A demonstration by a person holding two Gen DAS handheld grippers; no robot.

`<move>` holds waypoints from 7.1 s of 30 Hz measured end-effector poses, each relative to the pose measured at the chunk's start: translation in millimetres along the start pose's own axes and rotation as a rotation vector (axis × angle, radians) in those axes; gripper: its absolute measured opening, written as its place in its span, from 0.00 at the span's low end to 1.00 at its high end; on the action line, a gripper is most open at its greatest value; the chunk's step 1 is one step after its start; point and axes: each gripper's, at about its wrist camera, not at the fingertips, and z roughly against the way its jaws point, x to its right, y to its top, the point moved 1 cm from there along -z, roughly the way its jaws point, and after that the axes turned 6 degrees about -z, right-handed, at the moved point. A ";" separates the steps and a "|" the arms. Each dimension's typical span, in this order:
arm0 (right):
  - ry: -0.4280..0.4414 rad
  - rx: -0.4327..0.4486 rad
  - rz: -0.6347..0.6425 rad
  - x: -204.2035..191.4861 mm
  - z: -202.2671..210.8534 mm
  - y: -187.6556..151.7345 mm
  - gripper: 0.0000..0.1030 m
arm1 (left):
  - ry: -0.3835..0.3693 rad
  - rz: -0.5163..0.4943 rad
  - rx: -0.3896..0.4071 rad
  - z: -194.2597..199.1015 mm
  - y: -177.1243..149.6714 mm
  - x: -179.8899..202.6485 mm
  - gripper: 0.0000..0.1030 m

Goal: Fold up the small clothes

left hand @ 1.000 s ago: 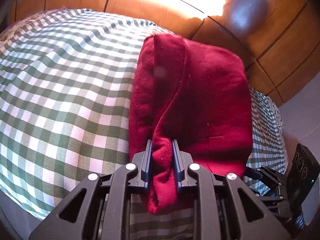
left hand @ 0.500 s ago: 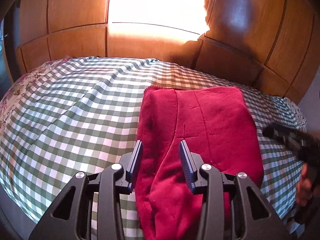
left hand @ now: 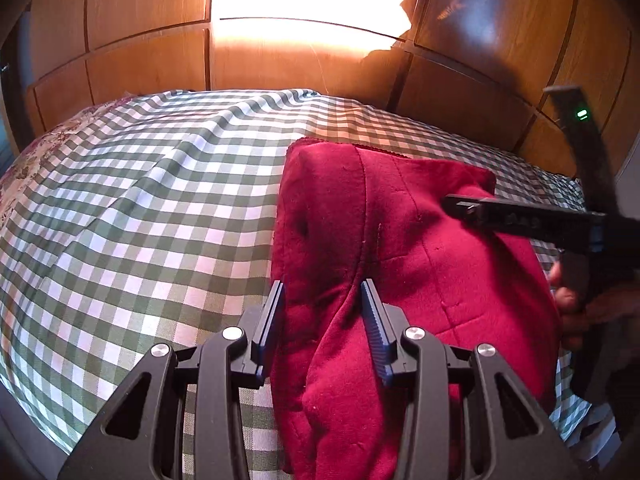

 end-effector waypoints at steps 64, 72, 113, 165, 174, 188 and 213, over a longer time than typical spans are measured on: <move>0.544 -0.011 -0.257 47.8 41.5 -92.1 0.45 | -0.650 0.246 -0.023 -23.5 -13.7 -35.4 0.28; 0.418 0.174 -0.276 120.6 129.5 -94.1 0.43 | -0.799 0.054 -0.027 -31.0 53.7 80.1 0.28; -0.410 0.292 -0.458 249.4 138.0 -146.2 0.57 | -0.314 -0.400 0.058 -81.4 80.7 290.7 0.55; -0.569 0.403 -0.530 151.7 198.2 -211.6 0.88 | -0.205 -0.283 0.180 22.6 30.8 222.5 0.78; -0.606 0.445 -0.547 153.8 209.7 -211.5 0.88 | -0.182 -0.253 0.217 35.2 29.9 215.1 0.83; -0.615 0.477 -0.532 150.2 216.2 -210.3 0.90 | -0.127 -0.255 0.222 36.9 23.8 217.9 0.95; -0.599 0.463 -0.535 155.6 211.8 -210.6 0.90 | -0.125 -0.267 0.235 48.6 23.8 225.3 0.97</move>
